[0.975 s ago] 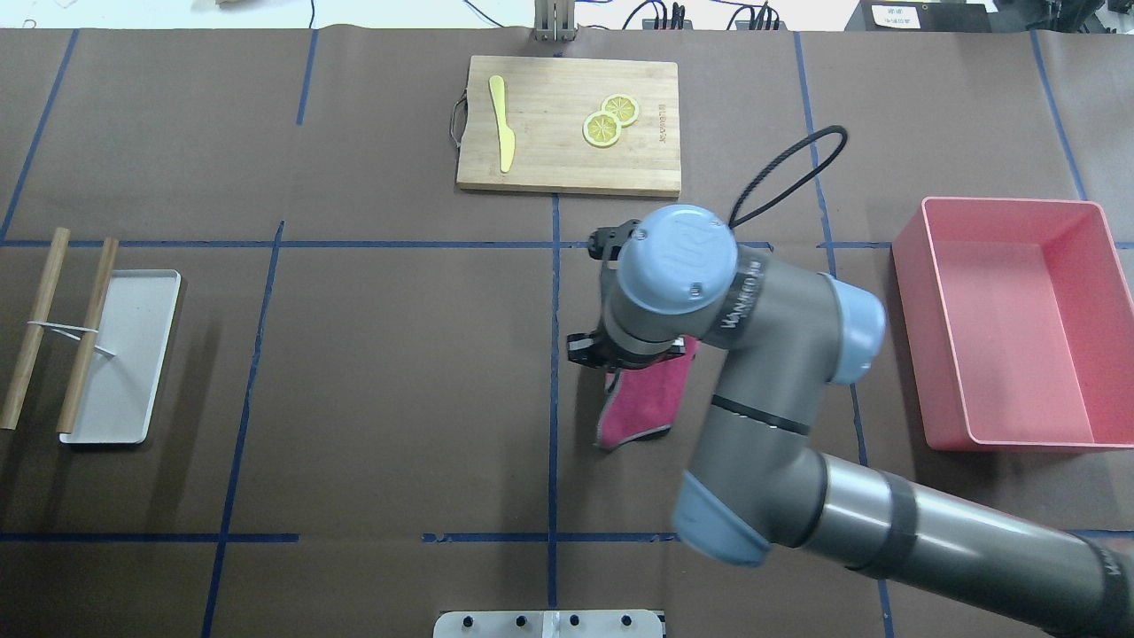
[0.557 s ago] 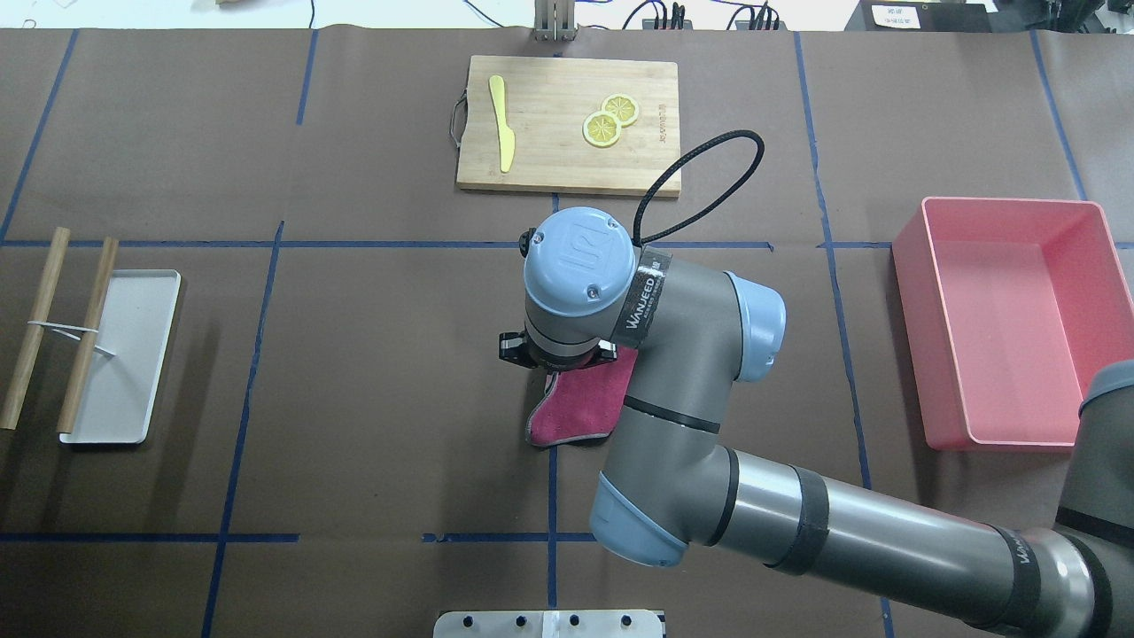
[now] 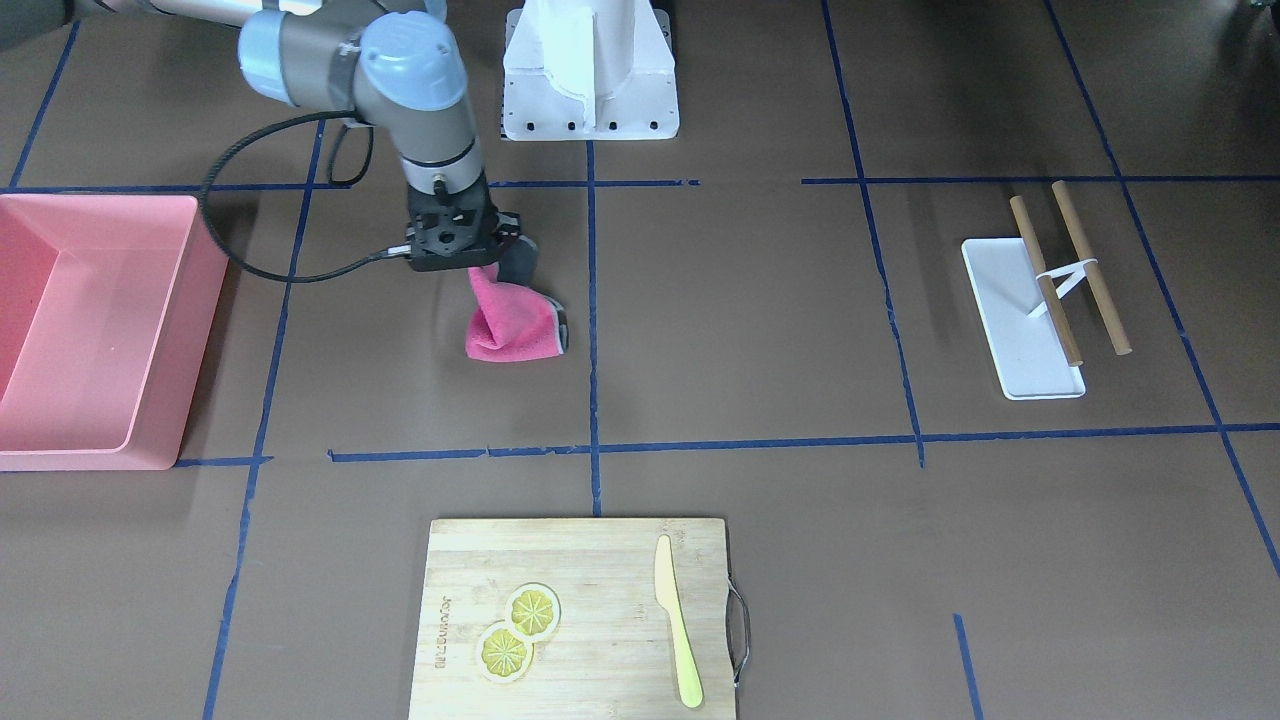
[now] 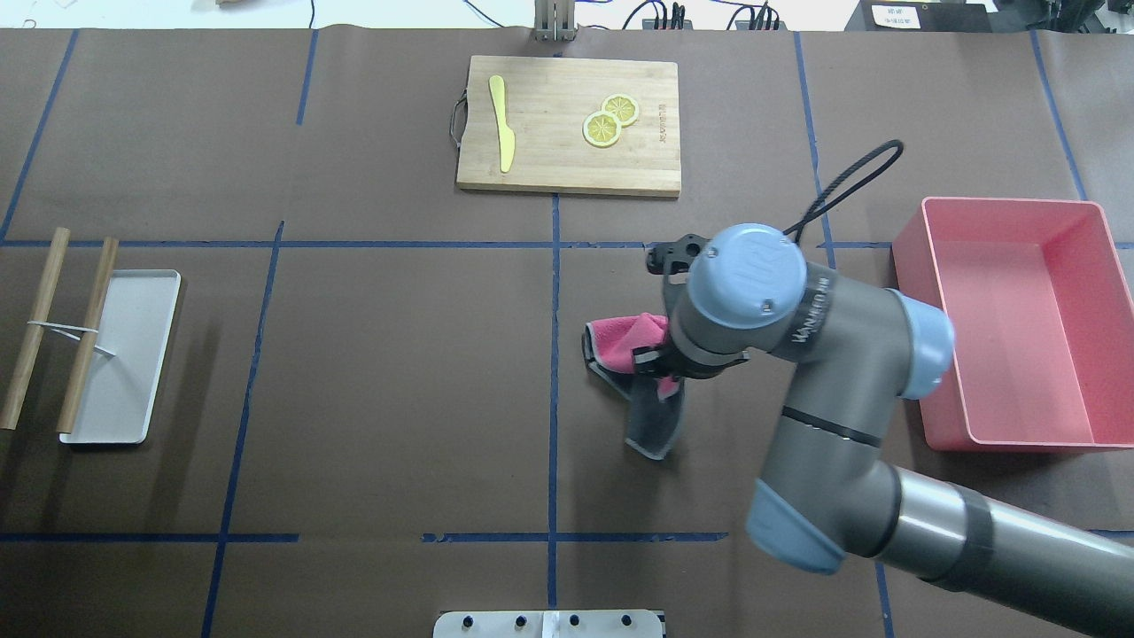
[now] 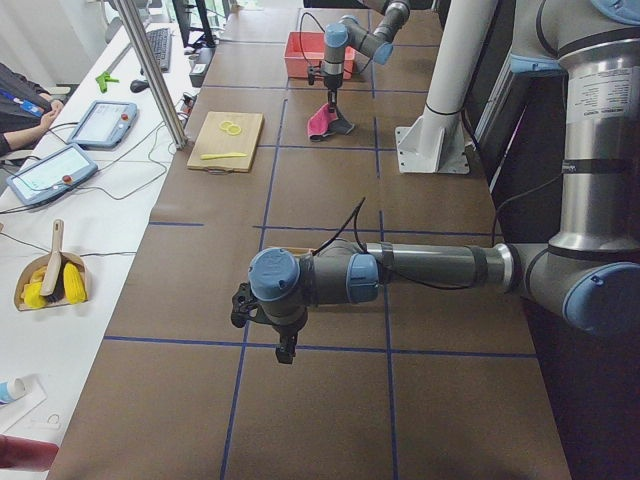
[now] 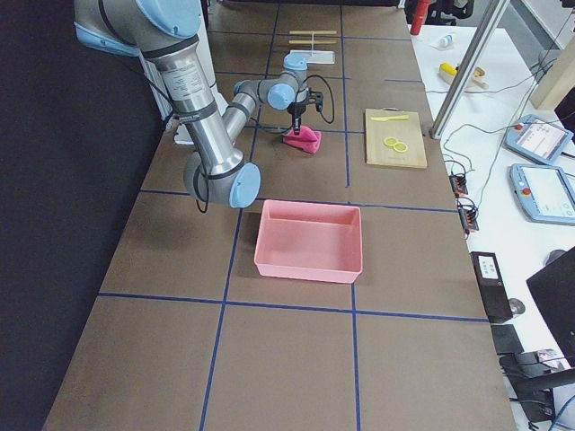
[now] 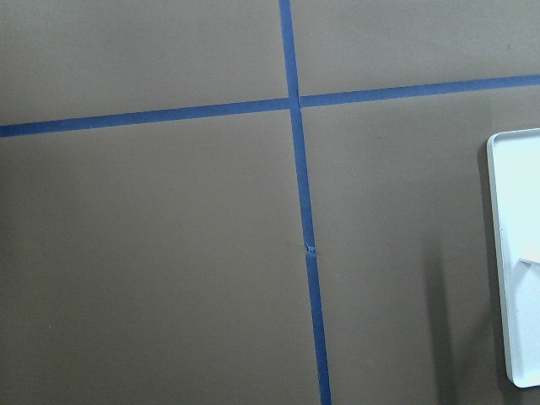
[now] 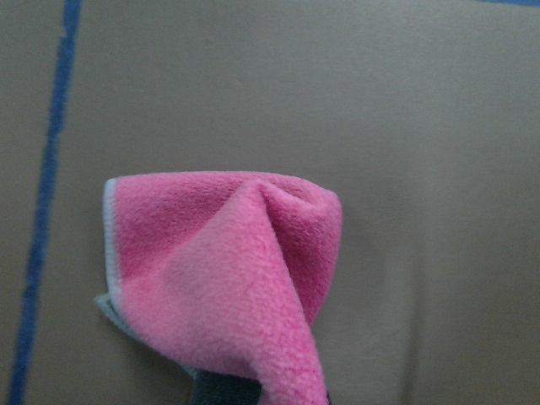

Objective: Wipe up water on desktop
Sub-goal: 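Wipe the towel back and forth across the table center with the right gripper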

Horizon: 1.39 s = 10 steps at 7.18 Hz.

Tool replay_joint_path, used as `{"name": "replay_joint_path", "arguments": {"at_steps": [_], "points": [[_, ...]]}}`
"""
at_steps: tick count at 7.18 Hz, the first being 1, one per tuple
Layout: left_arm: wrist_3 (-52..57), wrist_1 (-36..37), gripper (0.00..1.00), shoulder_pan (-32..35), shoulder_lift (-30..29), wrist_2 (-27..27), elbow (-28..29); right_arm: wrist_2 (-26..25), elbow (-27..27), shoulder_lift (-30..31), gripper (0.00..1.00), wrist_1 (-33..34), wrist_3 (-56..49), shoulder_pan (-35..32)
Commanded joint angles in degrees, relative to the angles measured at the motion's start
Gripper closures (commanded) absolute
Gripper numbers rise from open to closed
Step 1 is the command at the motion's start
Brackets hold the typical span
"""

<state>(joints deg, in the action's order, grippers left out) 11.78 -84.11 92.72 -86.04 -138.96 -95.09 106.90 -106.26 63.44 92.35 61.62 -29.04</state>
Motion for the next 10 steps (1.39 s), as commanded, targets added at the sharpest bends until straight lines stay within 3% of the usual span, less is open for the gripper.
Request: {"name": "replay_joint_path", "arguments": {"at_steps": [1, 4, 5, 7, 8, 10], "points": [[-0.1, 0.0, 0.00, 0.0, 0.0, 0.0, 0.0, 0.2, -6.7, 10.5, 1.00, 0.0, -7.4, -2.8], [-0.2, 0.0, 0.00, 0.0, 0.0, 0.0, -0.1, -0.4, -7.1, 12.8, 1.00, 0.1, -10.4, -4.3], [-0.2, 0.0, 0.00, 0.0, 0.0, 0.0, -0.1, -0.4, -5.4, 8.2, 1.00, 0.2, -8.9, -4.1], [-0.2, 0.0, 0.00, 0.0, -0.1, 0.0, -0.1, -0.6, 3.3, -4.2, 1.00, 0.0, 0.8, -0.9], [-0.2, 0.0, 0.00, 0.0, -0.1, -0.1, -0.1, -0.5, 4.1, -7.7, 1.00, -0.1, 4.5, -0.6], [-0.3, 0.0, 0.00, 0.0, -0.1, -1.7, 0.0, 0.1, 0.5, -8.2, 1.00, 3.0, 5.1, -1.8]]}}
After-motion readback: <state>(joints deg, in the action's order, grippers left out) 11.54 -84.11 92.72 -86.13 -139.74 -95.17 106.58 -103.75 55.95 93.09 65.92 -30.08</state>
